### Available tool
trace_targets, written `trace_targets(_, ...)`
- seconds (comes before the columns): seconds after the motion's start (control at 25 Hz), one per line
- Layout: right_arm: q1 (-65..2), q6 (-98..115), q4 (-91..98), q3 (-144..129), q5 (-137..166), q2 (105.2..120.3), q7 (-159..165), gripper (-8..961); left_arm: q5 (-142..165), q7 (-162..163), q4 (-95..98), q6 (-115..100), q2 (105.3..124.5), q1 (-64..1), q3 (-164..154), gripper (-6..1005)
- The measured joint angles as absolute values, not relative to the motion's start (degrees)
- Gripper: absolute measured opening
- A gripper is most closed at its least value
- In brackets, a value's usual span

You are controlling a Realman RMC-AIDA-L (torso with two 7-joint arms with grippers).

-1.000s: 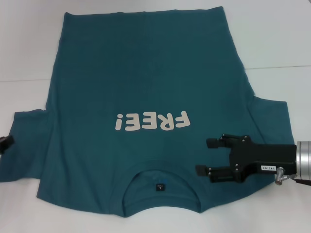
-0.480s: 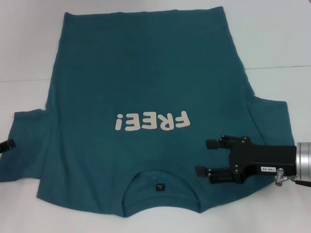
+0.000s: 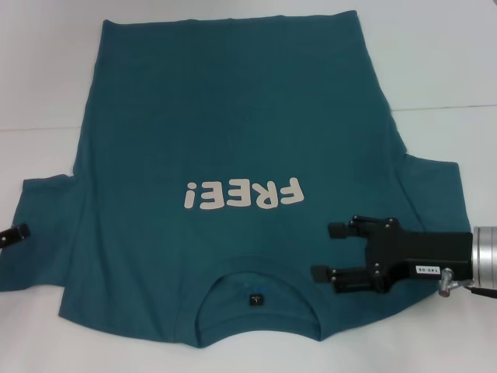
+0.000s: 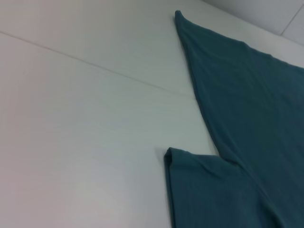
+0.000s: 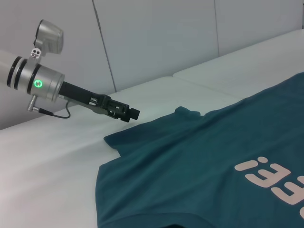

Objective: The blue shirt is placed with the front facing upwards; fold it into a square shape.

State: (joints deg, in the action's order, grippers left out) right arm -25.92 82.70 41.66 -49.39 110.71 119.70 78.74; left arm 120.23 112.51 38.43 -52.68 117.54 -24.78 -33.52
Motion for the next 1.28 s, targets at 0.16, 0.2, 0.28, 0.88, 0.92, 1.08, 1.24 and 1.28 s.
trace_targets(0.16, -26.1, 82.7, 41.7, -49.4, 110.7, 119.64, 78.7, 928, 121.1, 113.4, 38.4, -52.7, 117.65, -25.0, -35.5, 933)
trace_targets(0.2, -26.1, 82.7, 41.7, -49.4, 110.7, 119.62, 78.7, 928, 121.3, 113.6, 38.4, -52.8, 117.67, -25.1, -35.8, 933)
trace_targets(0.28, -26.1, 82.7, 41.7, -49.4, 110.7, 119.62, 78.7, 928, 121.7, 114.3, 38.3, -52.9, 117.73, -25.4, -37.0, 934)
trace_targets(0.88, -25.8, 82.8, 41.7, -49.3, 110.7, 119.61, 78.8, 927, 121.3, 115.5, 40.7, -56.8, 117.86, -25.5, -37.8, 917)
trace_targets(0.92, -25.8, 82.8, 41.7, -49.3, 110.7, 119.62, 78.8, 927, 121.2, 115.5, 41.0, -56.6, 117.86, -25.3, -37.8, 916)
trace_targets(1.08, -25.7, 82.8, 41.7, -49.4, 110.7, 119.69, 78.8, 927, 121.5, 115.4, 41.7, -55.3, 117.85, -25.0, -37.7, 909)
trace_targets(1.24, -25.7, 82.8, 41.7, -49.4, 110.7, 119.7, 78.8, 927, 122.0, 115.4, 41.3, -53.5, 117.81, -24.8, -38.0, 903)
trace_targets(1.28, -25.7, 82.8, 41.7, -49.4, 110.7, 119.7, 78.8, 927, 122.4, 115.4, 41.2, -53.1, 117.83, -24.8, -38.0, 902)
